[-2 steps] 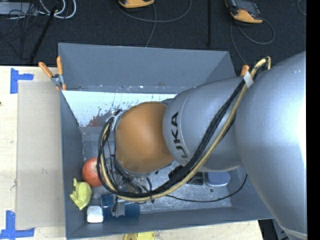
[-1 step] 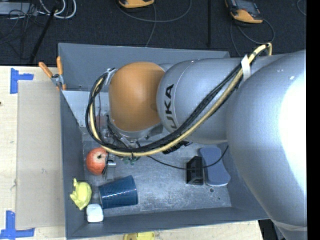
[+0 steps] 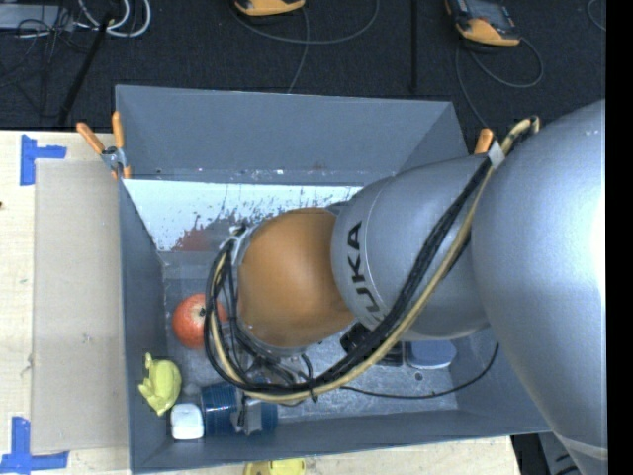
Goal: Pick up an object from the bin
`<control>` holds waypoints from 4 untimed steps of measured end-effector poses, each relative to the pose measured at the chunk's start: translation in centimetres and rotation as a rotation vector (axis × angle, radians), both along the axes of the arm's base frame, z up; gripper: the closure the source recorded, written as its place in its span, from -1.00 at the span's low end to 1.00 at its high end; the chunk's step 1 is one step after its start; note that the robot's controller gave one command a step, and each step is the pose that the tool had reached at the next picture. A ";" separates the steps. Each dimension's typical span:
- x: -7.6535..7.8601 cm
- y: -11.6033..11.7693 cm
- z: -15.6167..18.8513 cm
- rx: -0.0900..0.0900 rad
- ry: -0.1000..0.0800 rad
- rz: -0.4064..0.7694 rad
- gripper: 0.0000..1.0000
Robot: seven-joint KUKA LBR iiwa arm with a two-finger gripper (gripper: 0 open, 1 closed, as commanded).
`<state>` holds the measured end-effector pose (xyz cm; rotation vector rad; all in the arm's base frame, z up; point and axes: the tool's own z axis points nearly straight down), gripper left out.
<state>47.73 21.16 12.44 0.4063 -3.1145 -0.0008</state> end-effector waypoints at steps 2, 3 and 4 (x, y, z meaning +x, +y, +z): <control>-0.7 -0.9 -5.3 0.003 -0.007 0.052 1.00; -0.7 -0.9 -5.3 0.002 -0.005 0.052 1.00; -0.7 -0.9 -5.2 0.001 -0.004 0.052 1.00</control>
Offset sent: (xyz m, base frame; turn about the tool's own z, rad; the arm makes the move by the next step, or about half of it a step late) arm -0.0083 -0.0099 -0.0544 -0.0542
